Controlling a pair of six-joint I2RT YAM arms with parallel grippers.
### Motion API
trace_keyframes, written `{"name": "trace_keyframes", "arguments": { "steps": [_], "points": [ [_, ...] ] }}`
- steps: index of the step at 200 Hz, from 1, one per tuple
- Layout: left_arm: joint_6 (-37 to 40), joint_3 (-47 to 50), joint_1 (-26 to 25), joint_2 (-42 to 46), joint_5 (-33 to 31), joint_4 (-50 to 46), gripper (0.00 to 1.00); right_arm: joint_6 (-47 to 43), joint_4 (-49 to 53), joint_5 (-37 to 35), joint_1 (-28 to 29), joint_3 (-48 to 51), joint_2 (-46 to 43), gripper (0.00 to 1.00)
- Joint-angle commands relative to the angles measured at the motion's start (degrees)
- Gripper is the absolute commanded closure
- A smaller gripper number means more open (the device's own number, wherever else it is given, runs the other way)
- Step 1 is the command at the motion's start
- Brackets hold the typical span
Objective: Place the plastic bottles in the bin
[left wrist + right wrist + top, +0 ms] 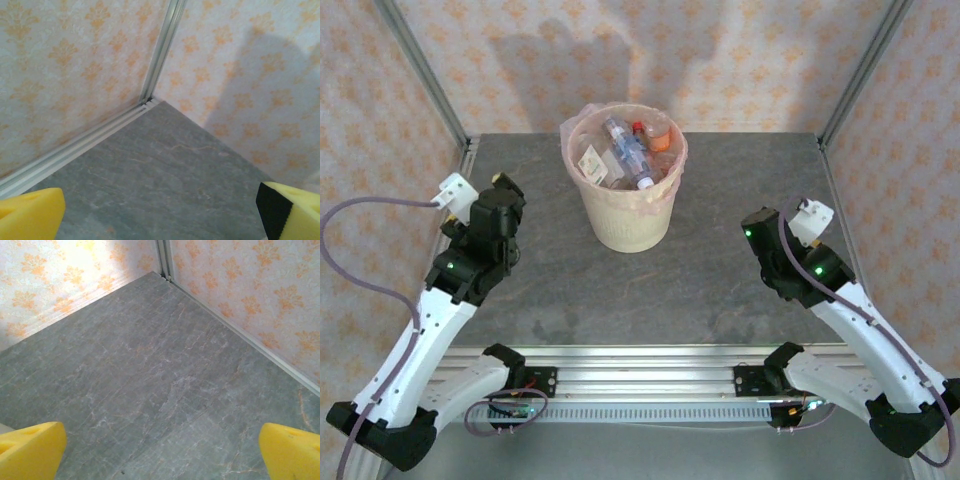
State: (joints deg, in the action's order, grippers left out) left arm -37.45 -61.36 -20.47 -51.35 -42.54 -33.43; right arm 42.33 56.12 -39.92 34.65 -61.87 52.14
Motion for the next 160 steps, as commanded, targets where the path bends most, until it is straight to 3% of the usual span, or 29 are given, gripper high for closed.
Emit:
{"name": "trace_keyframes", "arguments": {
  "steps": [1, 23, 57, 105, 132, 160],
  "points": [
    [0.8, 4.6, 0.3, 1.1, -3.4, 1.7, 0.00, -1.8, -0.1, -4.6, -0.2, 2.0, -0.9, 0.01],
    [0.3, 10.4, 0.3, 2.0, -5.6, 3.6, 0.00, -3.3, -2.0, -5.7, -0.2, 3.6, -1.4, 0.01],
    [6.5, 19.7, 0.4, 2.6, -3.9, 13.9, 0.00, -4.9, -6.0, -9.5, -0.2, 7.8, -3.2, 0.01],
    [24.0, 33.1, 1.3, 1.8, 2.9, 37.5, 0.00, -12.2, -14.5, -12.1, -0.3, 14.0, -7.0, 0.01],
    [31.0, 39.6, 6.1, 1.3, 9.4, 50.2, 0.00, -15.9, -17.7, -12.5, -0.3, 16.6, -8.7, 0.01],
    [32.5, 43.2, 14.3, -0.9, 19.6, 58.4, 0.00, -17.6, -21.8, -13.6, -0.3, 19.4, -10.1, 0.01]
  ]
}}
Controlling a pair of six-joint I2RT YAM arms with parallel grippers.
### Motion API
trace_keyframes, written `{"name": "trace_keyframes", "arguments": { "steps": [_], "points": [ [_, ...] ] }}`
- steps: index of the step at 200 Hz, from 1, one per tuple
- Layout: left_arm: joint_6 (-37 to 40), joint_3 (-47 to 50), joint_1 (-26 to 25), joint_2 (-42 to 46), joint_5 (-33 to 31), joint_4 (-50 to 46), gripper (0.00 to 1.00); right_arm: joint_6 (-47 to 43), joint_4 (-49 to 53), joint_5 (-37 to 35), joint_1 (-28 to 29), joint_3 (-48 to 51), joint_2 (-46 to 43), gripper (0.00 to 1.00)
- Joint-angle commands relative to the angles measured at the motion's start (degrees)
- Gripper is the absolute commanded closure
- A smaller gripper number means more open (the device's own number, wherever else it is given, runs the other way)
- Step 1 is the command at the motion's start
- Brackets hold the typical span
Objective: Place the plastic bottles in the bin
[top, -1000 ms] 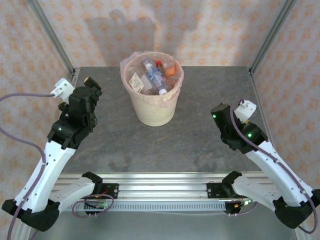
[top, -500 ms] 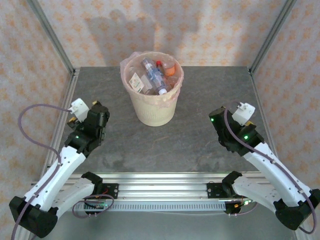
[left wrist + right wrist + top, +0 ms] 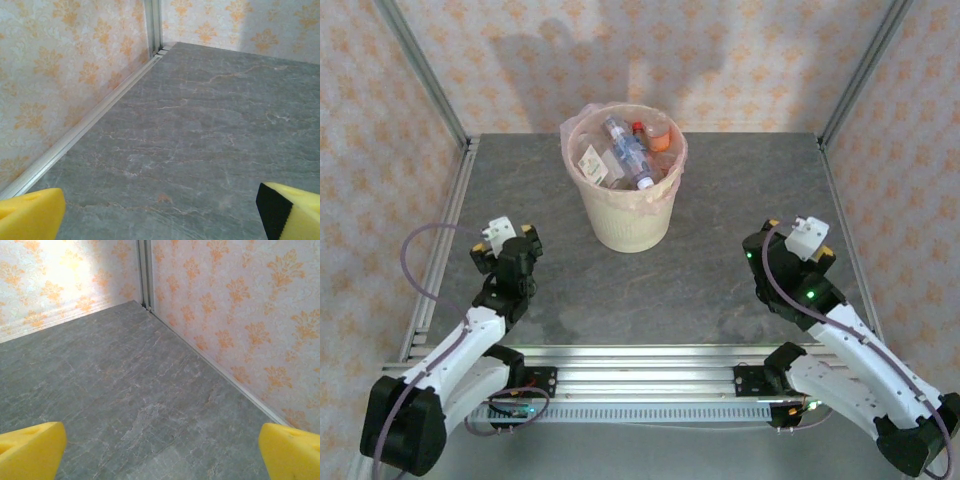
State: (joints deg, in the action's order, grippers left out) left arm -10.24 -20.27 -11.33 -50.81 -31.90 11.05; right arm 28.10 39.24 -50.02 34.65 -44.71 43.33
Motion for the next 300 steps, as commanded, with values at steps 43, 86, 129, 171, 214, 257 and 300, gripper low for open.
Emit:
{"name": "trace_keyframes", "arguments": {
  "steps": [43, 86, 129, 171, 214, 257, 300],
  "points": [
    [7.4, 3.7, 8.9, -8.4, 16.2, 23.0, 0.00, -6.6, -11.6, -3.7, -0.4, 6.0, -1.7, 0.01],
    [8.6, 1.9, 8.9, -17.9, 18.3, 27.1, 0.00, -9.6, -16.3, -3.7, -0.6, 8.5, -1.7, 0.01],
    [9.0, 1.4, 8.9, -25.7, 21.8, 33.2, 0.00, -12.3, -20.7, -3.4, -1.0, 10.9, -1.6, 0.01],
    [9.9, -1.9, 8.9, -33.7, 24.6, 34.5, 0.00, -18.4, -27.6, -0.8, -1.9, 14.2, -1.6, 0.01],
    [10.5, -4.0, 8.8, -34.9, 25.9, 31.7, 0.00, -26.8, -40.1, 8.9, -8.3, 20.5, -1.7, 0.01],
    [10.5, -4.0, 8.8, -34.9, 25.9, 31.8, 0.00, -27.9, -53.4, 24.0, -21.2, 27.2, -1.4, 0.01],
    [10.5, -4.0, 8.8, -35.0, 25.9, 31.9, 0.00, -26.8, -65.3, 33.3, -30.3, 30.2, 5.6, 0.01]
  ]
}}
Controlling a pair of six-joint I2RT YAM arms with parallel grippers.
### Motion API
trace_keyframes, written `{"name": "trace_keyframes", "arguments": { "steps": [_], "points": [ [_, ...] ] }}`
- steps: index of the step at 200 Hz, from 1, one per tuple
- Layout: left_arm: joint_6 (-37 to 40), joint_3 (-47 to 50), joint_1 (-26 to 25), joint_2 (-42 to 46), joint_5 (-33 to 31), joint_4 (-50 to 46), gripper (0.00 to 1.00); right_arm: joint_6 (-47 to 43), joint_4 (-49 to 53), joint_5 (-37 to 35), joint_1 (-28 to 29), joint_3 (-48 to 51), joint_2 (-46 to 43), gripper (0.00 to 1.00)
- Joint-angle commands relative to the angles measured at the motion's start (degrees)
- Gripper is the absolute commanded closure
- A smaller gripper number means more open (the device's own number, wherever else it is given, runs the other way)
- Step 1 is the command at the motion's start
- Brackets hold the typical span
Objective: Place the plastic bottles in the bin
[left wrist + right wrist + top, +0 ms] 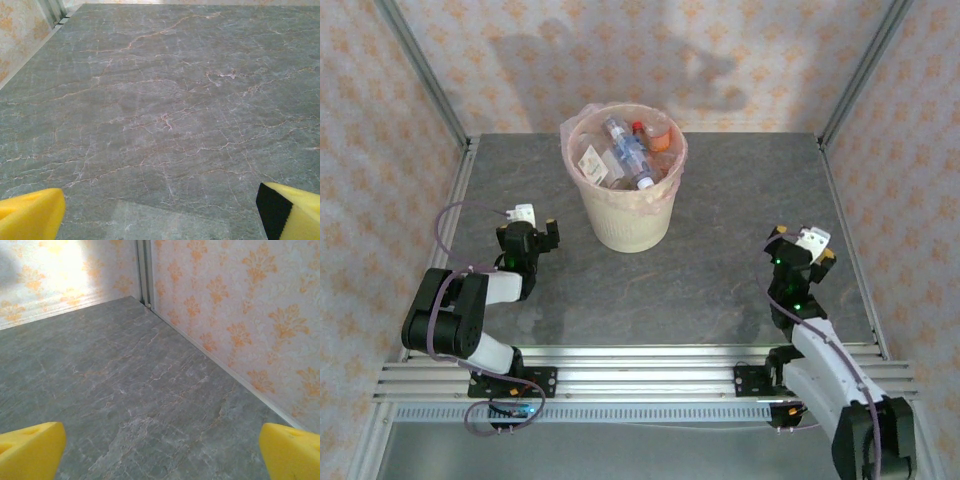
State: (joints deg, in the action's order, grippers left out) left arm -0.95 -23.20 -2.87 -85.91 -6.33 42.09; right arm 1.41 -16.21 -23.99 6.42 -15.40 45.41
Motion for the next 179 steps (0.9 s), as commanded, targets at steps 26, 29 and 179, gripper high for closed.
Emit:
{"name": "trace_keyframes", "arguments": {
  "steps": [26, 29, 179],
  "points": [
    [1.3, -1.1, 0.3, 0.1, 0.4, 0.8, 0.00, 0.0, -16.1, 11.0, -3.4, 1.6, 9.4, 0.01],
    [1.3, -1.1, 0.3, 0.1, 0.4, 0.8, 0.00, 0.0, -16.8, 11.4, -3.5, 1.6, 10.0, 0.01],
    [1.3, -1.1, 0.3, 0.1, 0.4, 0.8, 0.00, -4.1, -32.8, 21.7, -4.7, -5.2, 39.4, 0.01]
  ]
}}
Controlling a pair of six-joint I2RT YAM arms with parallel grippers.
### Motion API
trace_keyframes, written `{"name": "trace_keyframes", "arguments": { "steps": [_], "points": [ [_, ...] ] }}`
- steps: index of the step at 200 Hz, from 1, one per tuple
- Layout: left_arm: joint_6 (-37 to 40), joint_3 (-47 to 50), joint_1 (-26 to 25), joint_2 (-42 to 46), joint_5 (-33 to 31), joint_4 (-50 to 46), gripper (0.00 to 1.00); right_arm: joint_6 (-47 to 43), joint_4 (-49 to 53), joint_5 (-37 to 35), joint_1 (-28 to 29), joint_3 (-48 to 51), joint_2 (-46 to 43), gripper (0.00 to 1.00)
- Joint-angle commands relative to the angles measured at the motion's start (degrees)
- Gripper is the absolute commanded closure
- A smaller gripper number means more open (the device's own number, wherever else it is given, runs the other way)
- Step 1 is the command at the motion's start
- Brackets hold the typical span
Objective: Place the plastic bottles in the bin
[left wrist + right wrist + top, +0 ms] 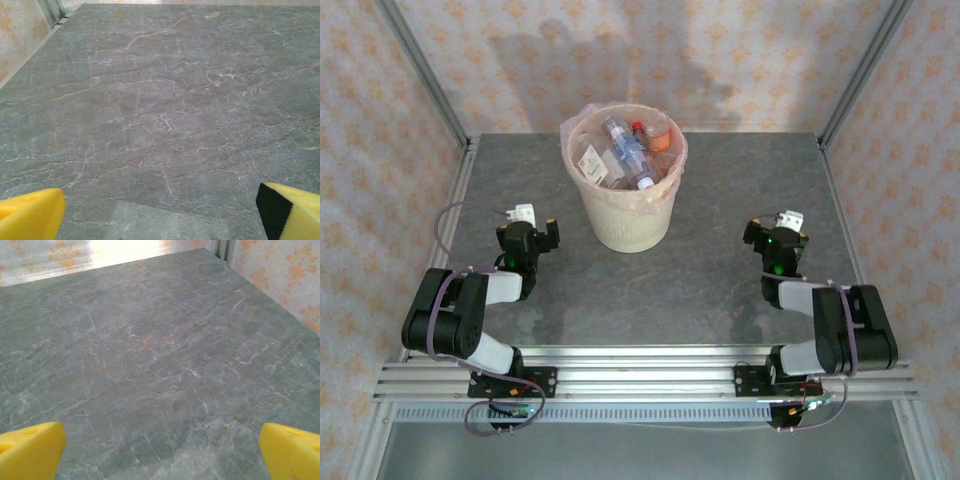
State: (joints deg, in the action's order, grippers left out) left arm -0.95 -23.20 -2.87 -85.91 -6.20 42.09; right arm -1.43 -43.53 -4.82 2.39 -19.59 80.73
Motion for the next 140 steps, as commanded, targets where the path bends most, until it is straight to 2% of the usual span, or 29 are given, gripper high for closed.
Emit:
{"name": "trace_keyframes", "arguments": {
  "steps": [1, 17, 30, 48, 140],
  "points": [
    [1.3, -1.1, 0.3, 0.1, 0.2, 0.9, 0.00, -1.3, -5.6, 2.6, -0.7, -1.0, 4.2, 0.01],
    [1.3, -1.1, 0.3, 0.1, 0.3, 0.9, 0.00, -1.4, -7.5, 2.8, -0.7, -1.2, 6.5, 0.01],
    [1.3, -1.1, 0.3, 0.1, 0.2, 0.9, 0.00, -1.2, -4.9, 2.7, -0.8, -2.1, 6.0, 0.01],
    [1.3, -1.1, 0.3, 0.1, 0.2, 0.9, 0.00, 0.8, -2.2, -1.9, -0.8, -3.5, 6.3, 0.01],
    [1.3, -1.1, 0.3, 0.1, 0.3, 0.9, 0.00, 0.7, -2.9, -1.8, -0.8, -3.3, 6.3, 0.01]
  ]
}}
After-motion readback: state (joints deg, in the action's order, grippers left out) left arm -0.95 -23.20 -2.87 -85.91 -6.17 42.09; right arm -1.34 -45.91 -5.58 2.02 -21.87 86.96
